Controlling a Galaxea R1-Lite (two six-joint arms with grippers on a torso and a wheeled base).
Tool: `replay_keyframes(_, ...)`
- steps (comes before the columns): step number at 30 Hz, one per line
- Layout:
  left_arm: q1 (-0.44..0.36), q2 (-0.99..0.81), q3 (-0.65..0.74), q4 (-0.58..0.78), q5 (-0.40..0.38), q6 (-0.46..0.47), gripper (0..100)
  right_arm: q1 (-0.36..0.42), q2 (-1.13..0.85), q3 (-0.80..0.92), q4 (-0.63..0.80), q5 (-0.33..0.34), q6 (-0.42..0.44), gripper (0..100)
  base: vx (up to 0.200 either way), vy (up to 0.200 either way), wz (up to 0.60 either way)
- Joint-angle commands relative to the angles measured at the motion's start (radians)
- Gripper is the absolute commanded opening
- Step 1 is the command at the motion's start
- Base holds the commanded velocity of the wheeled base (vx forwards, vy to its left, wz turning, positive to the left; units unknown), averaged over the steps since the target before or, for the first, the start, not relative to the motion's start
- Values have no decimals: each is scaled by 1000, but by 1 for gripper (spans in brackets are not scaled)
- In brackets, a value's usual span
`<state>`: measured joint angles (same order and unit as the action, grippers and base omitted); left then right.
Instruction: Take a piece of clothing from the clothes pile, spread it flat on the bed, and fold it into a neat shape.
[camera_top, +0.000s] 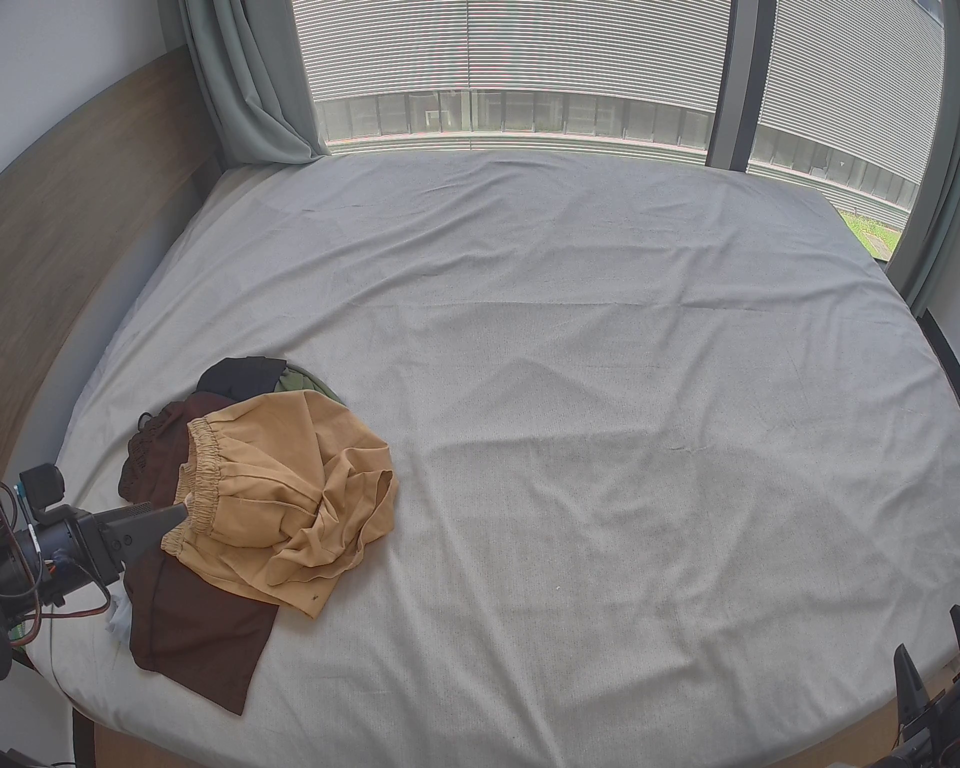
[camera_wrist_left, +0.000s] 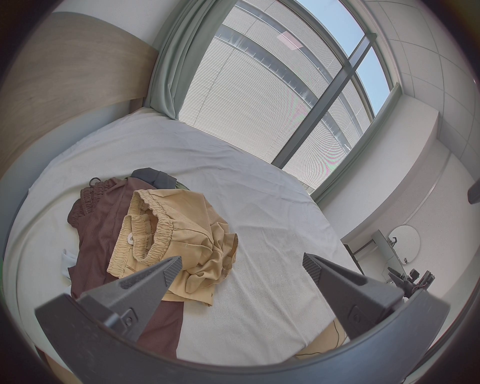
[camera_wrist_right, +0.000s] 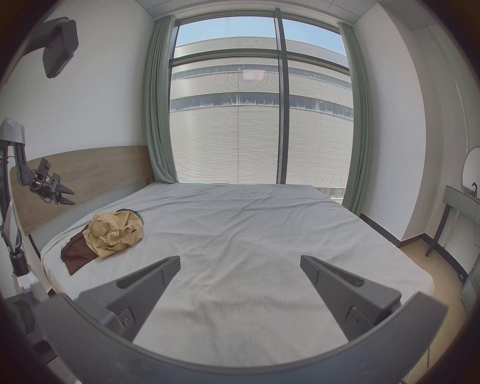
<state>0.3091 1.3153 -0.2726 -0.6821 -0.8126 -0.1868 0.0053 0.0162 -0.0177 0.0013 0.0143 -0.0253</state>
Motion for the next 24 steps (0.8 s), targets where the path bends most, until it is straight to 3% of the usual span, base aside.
replay_keyframes(1, 18, 55, -11, -8, -13, 0, 100, 1, -12, 16, 0, 0, -1, 100, 0, 0, 0)
replay_keyframes(14, 31, 202, -20, -171, -20, -2, 100, 1, -12, 16, 0, 1, -1, 100, 0, 0, 0)
replay_keyframes(24, 85, 285, -53, -200, -117, -2, 100, 1, -12, 16, 0, 1, -1, 100, 0, 0, 0)
